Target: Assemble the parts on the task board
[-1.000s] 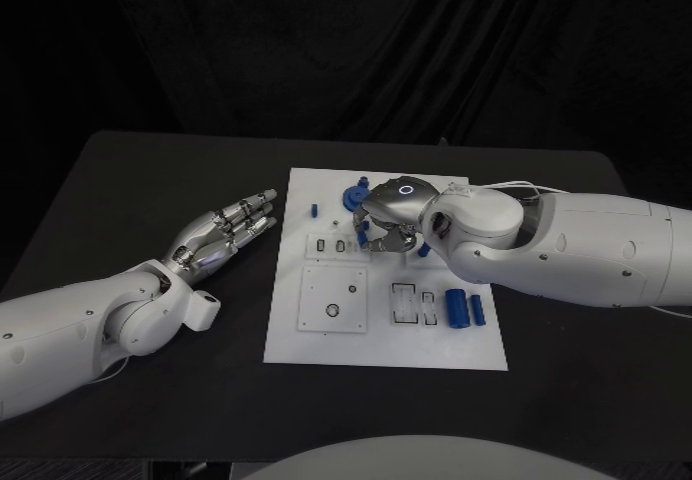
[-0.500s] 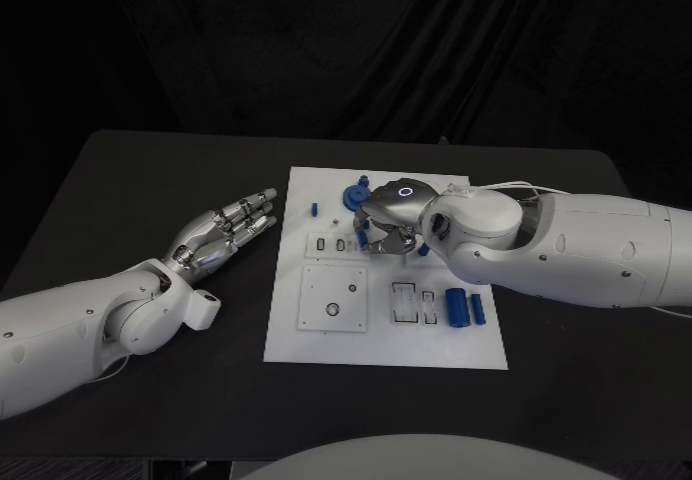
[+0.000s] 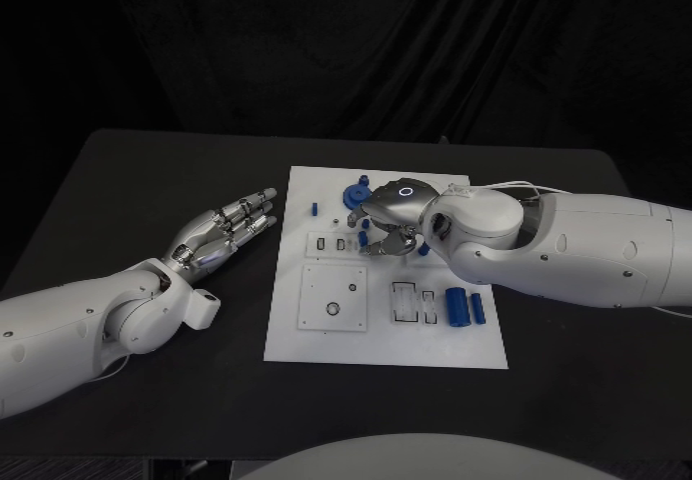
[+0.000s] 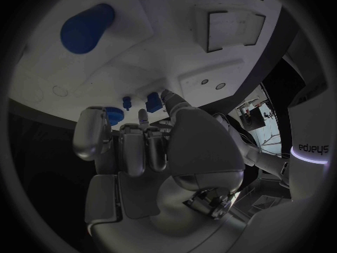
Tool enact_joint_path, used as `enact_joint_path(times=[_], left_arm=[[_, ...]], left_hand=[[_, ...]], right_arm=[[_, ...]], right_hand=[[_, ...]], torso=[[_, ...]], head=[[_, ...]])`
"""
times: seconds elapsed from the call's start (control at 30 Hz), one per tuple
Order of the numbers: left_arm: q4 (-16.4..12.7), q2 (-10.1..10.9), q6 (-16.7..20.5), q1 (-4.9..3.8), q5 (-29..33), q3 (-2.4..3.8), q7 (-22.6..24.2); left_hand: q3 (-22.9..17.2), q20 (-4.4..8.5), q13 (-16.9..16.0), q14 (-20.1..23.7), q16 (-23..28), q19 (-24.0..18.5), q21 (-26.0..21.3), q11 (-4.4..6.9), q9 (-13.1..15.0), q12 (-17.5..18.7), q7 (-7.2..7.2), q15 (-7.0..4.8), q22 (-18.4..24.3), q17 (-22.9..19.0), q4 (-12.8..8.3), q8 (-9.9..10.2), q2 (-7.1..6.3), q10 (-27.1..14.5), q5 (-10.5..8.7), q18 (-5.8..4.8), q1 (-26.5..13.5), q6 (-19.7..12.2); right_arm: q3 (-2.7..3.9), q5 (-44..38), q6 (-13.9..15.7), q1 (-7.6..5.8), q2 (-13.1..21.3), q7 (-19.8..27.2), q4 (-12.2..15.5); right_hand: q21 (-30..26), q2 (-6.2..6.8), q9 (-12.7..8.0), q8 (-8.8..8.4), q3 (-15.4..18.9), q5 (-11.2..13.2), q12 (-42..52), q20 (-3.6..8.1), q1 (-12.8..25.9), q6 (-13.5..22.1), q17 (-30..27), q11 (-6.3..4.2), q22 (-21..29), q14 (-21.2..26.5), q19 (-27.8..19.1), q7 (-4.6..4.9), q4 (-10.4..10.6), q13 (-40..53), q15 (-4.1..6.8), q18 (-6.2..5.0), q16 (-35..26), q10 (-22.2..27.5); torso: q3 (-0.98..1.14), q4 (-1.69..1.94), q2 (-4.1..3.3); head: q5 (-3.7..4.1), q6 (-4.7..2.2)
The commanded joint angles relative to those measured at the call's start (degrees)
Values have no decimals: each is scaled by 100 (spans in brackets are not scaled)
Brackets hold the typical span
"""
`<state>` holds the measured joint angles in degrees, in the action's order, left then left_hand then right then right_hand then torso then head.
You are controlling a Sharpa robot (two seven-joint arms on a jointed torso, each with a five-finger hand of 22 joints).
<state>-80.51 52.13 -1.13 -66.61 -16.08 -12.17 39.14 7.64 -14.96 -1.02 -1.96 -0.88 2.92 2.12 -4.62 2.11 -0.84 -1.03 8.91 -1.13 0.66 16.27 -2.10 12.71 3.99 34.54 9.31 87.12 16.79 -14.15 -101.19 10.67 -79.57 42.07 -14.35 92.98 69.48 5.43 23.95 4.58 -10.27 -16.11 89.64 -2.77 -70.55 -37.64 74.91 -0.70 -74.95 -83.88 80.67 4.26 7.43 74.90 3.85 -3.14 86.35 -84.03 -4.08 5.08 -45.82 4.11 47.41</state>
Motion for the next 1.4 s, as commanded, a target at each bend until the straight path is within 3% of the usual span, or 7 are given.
enact_joint_path(times=[0.03,0.5,0.87,1.17,1.23,1.3,1.4], left_arm=[[-50,23,8,18,-10,0,274],[-469,324,769,-70,-119,2,334],[-217,117,1118,-433,-1269,3,213],[1023,-594,803,-633,-1624,3,657],[1194,-721,780,-644,-1570,2,788],[1367,-848,705,-651,-1521,2,793],[1484,-958,706,-655,-1356,2,600]], left_hand=[[-45,-33,1,-9,0,-13,20,-39,-6,-3,-21,31,2,-3,0,3,-10,-8,-30,90,-52,-19],[-123,-109,-17,-87,-34,59,82,-17,25,-22,-157,88,-24,15,-103,-50,-137,107,268,100,104,301],[-72,-113,-64,-381,-146,264,244,-21,32,-55,-241,70,-83,64,29,-51,-215,387,-252,114,50,509],[993,-60,-679,-3015,-1092,2183,1481,-284,136,-695,-375,11,-512,517,39,-275,-37,2909,-1757,125,-2071,1721],[1078,9,-704,-3259,-1168,2405,1517,-262,154,-861,-312,-50,-494,534,34,-309,132,3059,-3176,124,-2110,1923],[1132,17,-705,-3325,-1186,2444,1513,-232,162,-902,-295,-51,-481,537,29,-326,92,3080,-3176,120,-2091,2011],[476,-90,-656,-3301,-1117,2476,1419,-347,148,-983,-374,70,-391,498,-90,-257,186,2914,-873,104,-1193,1978]], right_arm=[[4,-44,350,15,48,56,40],[21,447,1671,-285,524,482,307],[2,804,2582,-418,1129,959,199],[-4,1067,2682,-420,1269,1057,-134],[-4,1111,2689,-393,1294,1074,-178],[-4,1141,2665,-357,1307,1069,-220],[-4,1164,2598,-329,1277,1057,-283]], right_hand=[[-32,47,-113,-83,28,-19,4,-14,46,158,1144,19,-934,-420,8,-5,80,1471,-28,-118,-29,-548],[124,88,-273,-43,5,-30,36,-5,-84,166,1221,17,-980,-466,95,6,240,1510,-19,-86,55,-597],[549,-39,-397,107,-105,-19,36,16,-350,-194,1393,2,-1092,-559,304,0,314,1510,2,-4,242,-597],[629,-125,-442,132,-156,-20,36,22,-420,-285,1426,6,-1111,-576,342,13,335,1510,4,11,277,-597],[633,-129,-445,132,-159,-20,36,23,-424,-287,1433,8,-1112,-579,344,18,335,1510,4,12,284,-597],[633,-129,-445,132,-159,-20,36,23,-424,-287,1433,8,-1112,-579,344,18,335,1510,4,12,284,-597],[627,-136,-451,130,-161,-19,36,23,-424,-287,1428,11,-1111,-577,342,24,340,1510,3,10,279,-597]], torso=[[1,-3,3],[32,-10,23],[177,-37,199],[288,-71,326],[308,-86,344],[341,-102,368],[390,-114,414]], head=[[-28,-38],[-243,-316],[-400,-346],[-480,-269],[-509,-259],[-528,-270],[-548,-286]])
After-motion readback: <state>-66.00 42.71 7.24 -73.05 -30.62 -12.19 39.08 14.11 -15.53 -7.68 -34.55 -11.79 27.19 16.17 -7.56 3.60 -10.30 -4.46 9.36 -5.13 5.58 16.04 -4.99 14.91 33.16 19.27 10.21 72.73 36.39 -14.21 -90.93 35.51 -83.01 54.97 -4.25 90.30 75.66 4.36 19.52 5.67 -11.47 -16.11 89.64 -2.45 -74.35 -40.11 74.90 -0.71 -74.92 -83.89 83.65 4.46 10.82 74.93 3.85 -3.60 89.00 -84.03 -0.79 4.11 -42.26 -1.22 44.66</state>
